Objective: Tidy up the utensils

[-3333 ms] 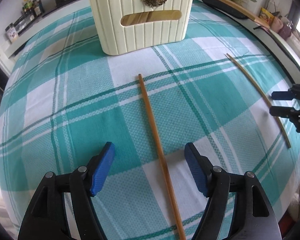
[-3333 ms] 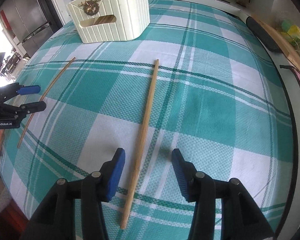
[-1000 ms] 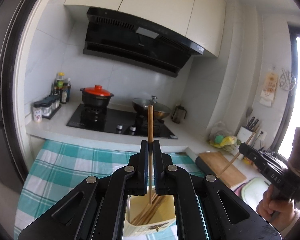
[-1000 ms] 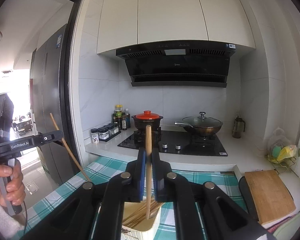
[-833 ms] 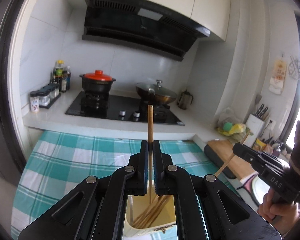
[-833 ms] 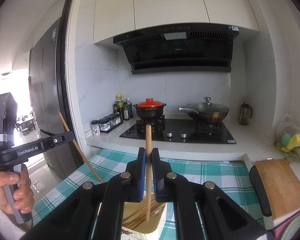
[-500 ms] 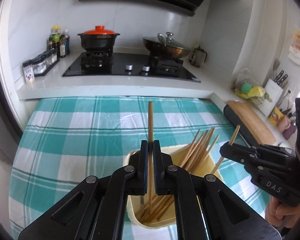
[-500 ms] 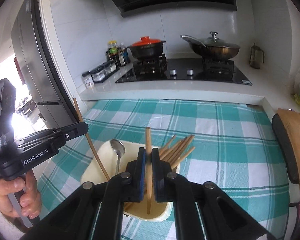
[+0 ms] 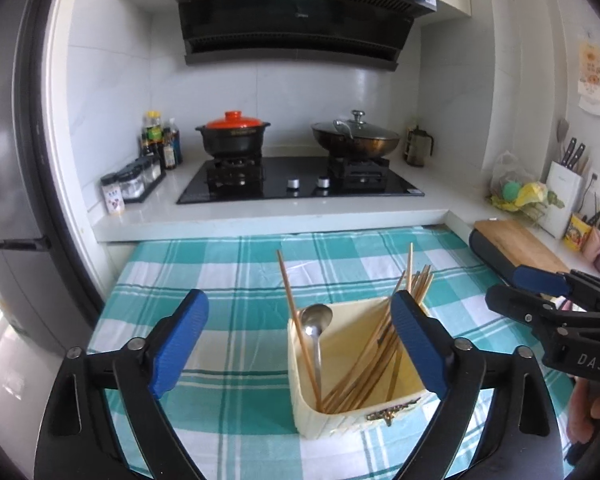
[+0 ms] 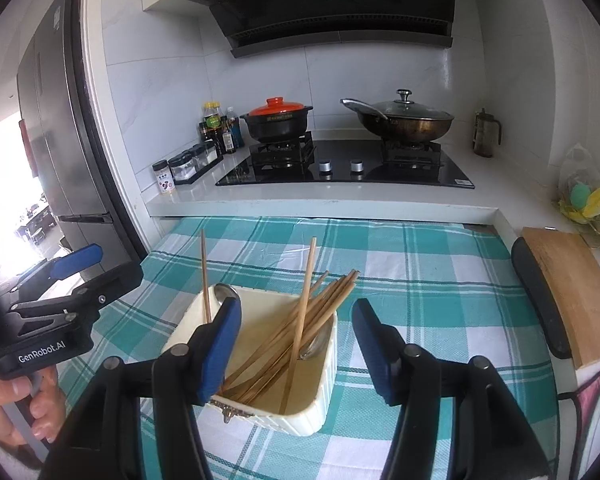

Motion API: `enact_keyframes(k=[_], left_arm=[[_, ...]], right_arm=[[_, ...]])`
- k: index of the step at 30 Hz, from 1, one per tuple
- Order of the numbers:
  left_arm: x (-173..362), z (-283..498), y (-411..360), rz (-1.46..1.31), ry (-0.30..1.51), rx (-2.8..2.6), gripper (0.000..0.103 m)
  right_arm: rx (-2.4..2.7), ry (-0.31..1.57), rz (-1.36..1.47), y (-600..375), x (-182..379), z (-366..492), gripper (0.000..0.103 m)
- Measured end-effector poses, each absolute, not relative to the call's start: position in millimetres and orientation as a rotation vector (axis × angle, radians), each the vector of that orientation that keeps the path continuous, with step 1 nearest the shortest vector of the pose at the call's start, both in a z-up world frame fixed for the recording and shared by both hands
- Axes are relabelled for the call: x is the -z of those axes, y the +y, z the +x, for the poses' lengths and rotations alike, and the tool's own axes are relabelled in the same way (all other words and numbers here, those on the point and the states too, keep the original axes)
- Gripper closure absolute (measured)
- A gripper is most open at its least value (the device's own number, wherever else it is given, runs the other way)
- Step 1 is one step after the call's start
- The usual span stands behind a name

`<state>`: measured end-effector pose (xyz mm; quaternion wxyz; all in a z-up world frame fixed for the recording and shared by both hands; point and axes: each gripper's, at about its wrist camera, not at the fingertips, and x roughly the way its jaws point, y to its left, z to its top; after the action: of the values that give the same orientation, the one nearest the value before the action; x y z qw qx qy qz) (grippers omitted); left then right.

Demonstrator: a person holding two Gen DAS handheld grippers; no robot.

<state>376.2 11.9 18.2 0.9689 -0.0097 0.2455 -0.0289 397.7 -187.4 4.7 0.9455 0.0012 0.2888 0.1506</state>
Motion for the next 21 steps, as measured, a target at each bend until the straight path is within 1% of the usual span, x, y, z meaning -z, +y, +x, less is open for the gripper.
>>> enact_keyframes(k=[1,2,3,4,5,7,9,16,21], left_arm=[[-22,364,11,-0.019,0.472,0.04,0.001],[-26,352,10,-0.018,0.448,0.022,0.001],[-29,339,10,-0.02,0.418,0.007,0.001],[-31,324,10,-0.027,0.386,-0.001,0.0],[-32,308,9,-0.037,0.362,-0.002,0.0],[-30,281,8,-0.053,0.371,0.013,0.0],[-24,259,4,-0.043,0.434,0.038,0.0],[-7,201,-4,-0.006,0.495,-0.109,0.0],[-10,177,-1,-0.038,0.502,-0.116,0.0]], right_arm=[[-0.302,0.572,0.0,-188,-9,386,0.033],[-0.302,0.559,-0.003,-188,-13,374,0.025],[-0.306,0.551,-0.008,-188,-15,362,0.021],[-0.307,0.548,-0.015,-187,-17,349,0.012],[-0.306,0.539,-0.02,-186,-18,336,0.01],[-0.288,0.514,-0.028,-184,-18,309,0.009],[-0.271,0.516,-0.051,-180,-14,284,0.005],[-0.223,0.545,-0.057,-176,2,214,0.005],[-0.204,0.521,-0.077,-175,-6,180,0.005]])
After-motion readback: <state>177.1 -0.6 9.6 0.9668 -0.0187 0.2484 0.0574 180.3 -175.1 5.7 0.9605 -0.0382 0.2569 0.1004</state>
